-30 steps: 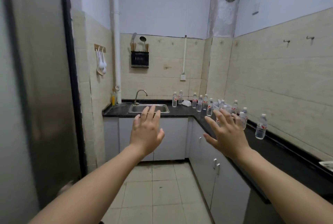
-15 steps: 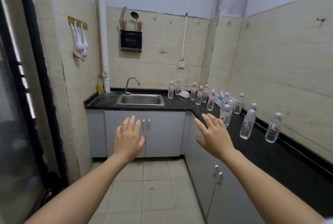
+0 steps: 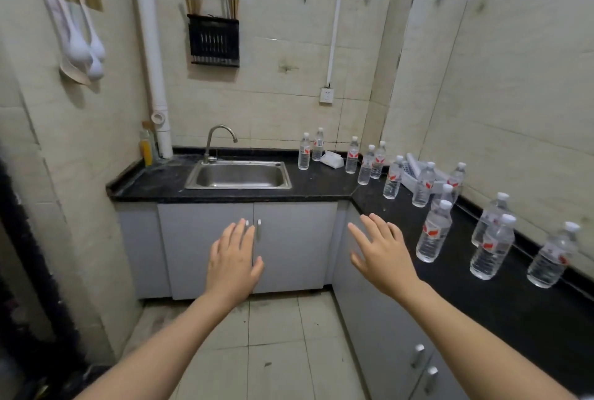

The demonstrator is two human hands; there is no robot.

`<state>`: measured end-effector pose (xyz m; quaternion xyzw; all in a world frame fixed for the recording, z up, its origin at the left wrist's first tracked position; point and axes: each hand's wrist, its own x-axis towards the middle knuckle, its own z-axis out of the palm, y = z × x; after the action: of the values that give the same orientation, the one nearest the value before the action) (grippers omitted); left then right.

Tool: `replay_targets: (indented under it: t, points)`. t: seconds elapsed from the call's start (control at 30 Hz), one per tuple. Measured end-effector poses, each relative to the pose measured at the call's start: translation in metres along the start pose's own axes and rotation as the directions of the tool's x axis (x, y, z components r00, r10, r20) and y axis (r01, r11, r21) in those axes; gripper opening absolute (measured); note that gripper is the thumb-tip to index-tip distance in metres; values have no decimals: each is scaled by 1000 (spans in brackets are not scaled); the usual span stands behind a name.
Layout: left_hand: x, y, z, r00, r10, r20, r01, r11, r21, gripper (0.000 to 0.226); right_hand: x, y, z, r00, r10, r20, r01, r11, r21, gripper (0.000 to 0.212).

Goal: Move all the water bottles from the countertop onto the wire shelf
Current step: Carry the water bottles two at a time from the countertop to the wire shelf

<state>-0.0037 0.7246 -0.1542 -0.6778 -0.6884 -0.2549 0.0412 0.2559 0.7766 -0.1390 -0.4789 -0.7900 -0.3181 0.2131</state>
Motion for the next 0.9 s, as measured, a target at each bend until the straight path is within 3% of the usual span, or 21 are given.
replay_targets:
  t: [0.1, 0.3, 0.43, 0.53, 0.9]
  points:
    - [54, -7, 29, 1000, 7, -29, -6, 1000, 9, 56, 34, 14, 47, 1000, -15, -14, 15, 1000, 7, 57]
    - [184, -12, 68, 999, 16, -30, -16, 1000, -3, 92, 123, 53, 142, 999, 11, 46, -13, 999, 50, 53]
    - [259, -26, 88, 999, -9, -35, 10, 1000, 28, 93, 185, 70, 199, 996, 37, 80, -44, 996, 84, 54]
    - [298, -42, 111, 999, -9, 39, 7, 999, 53, 95, 220, 73, 241, 992, 33, 119, -44, 995, 91, 51]
    - [470, -119, 209, 998, 23, 59, -18, 996, -84, 94, 344, 96, 386, 948, 7, 320, -11, 1000, 9, 57]
